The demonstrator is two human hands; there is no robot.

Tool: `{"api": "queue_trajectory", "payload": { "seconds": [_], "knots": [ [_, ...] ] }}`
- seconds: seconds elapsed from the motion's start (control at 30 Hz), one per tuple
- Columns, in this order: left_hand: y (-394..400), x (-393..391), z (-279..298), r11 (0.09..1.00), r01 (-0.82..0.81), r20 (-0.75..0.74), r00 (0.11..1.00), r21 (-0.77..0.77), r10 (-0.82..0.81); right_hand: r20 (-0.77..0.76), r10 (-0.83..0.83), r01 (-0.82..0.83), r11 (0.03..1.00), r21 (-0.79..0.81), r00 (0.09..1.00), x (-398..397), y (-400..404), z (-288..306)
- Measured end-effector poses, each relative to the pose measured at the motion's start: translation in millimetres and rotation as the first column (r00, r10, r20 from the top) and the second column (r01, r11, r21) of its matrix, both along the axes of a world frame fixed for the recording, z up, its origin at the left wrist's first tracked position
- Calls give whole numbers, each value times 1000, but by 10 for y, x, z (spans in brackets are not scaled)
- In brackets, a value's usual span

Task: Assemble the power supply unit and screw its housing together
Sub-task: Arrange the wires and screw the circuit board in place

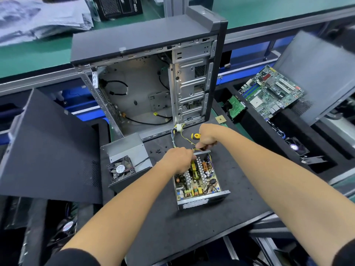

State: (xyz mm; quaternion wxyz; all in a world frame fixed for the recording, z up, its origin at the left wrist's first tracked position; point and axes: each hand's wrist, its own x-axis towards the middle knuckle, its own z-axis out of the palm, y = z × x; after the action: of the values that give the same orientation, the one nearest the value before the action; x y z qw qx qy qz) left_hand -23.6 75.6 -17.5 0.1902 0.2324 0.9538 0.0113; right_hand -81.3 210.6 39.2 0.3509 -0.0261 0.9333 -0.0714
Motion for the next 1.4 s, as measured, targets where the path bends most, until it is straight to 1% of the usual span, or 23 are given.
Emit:
{"api": "queue_trajectory", "payload": {
  "seconds": [0.03,0.1,0.17,0.2,0.23,0.3,0.37,0.43,0.53,0.63,0.73,0.77,0.87,1.0,1.1,1.17,1.2,1.27,1.4],
  "knots": [
    [-13,4,10,1000,-13,35,999,10,13,-20,18,-18,1000,11,1000,8,-27,48],
    [-57,-12,45,998,-47,137,990,38,42,-120,27,-25,999,19,992,12,-89,135],
    [-155,-64,101,991,-87,217,974,98,64,-234,2,-11,999,-39,972,5,-155,220],
    [-235,-94,131,981,-125,227,970,146,90,-280,-5,-24,995,-100,960,-3,-186,255],
    [-333,-133,162,964,-175,212,968,198,132,-328,-16,-50,980,-191,944,-14,-214,286],
    [-569,-211,211,913,-288,135,956,287,260,-400,-48,-116,920,-374,915,-17,-294,355],
    [-809,-270,215,871,-384,58,921,306,385,-425,-114,-140,841,-523,898,0,-377,408],
    [-989,-297,176,851,-432,24,895,300,446,-424,-179,-132,783,-608,888,4,-447,418],
    [-1097,-297,69,838,-457,25,881,299,472,-473,-197,-155,780,-607,859,7,-500,393],
    [-1088,-282,-66,829,-479,0,866,290,500,-461,-187,-156,778,-609,867,13,-467,339],
    [-1087,-280,-178,831,-490,-59,852,263,521,-479,-183,-134,821,-554,859,7,-408,290],
    [-1093,-286,-213,827,-494,-57,849,269,526,-477,-189,-122,828,-547,858,8,-389,287],
    [-1110,-311,-294,805,-522,-8,838,281,546,-426,-214,-93,799,-594,879,7,-331,275],
    [-1104,-355,-341,791,-534,29,834,298,551,-422,-223,-85,798,-597,879,-4,-322,235],
    [-1055,-387,-337,825,-469,-64,857,316,512,-432,-230,-93,789,-607,872,-10,-348,210],
    [-982,-418,-307,837,-422,-52,883,348,466,-436,-239,-96,780,-618,868,-19,-363,189],
    [-938,-434,-296,857,-382,-49,905,345,423,-440,-246,-96,777,-622,864,-22,-368,179],
    [-854,-460,-274,902,-307,-63,938,302,340,-446,-260,-88,778,-623,857,-27,-368,173],
    [-760,-474,-331,968,-199,-94,972,153,215,-444,-261,-78,786,-613,857,-7,-323,174]
  ]
}}
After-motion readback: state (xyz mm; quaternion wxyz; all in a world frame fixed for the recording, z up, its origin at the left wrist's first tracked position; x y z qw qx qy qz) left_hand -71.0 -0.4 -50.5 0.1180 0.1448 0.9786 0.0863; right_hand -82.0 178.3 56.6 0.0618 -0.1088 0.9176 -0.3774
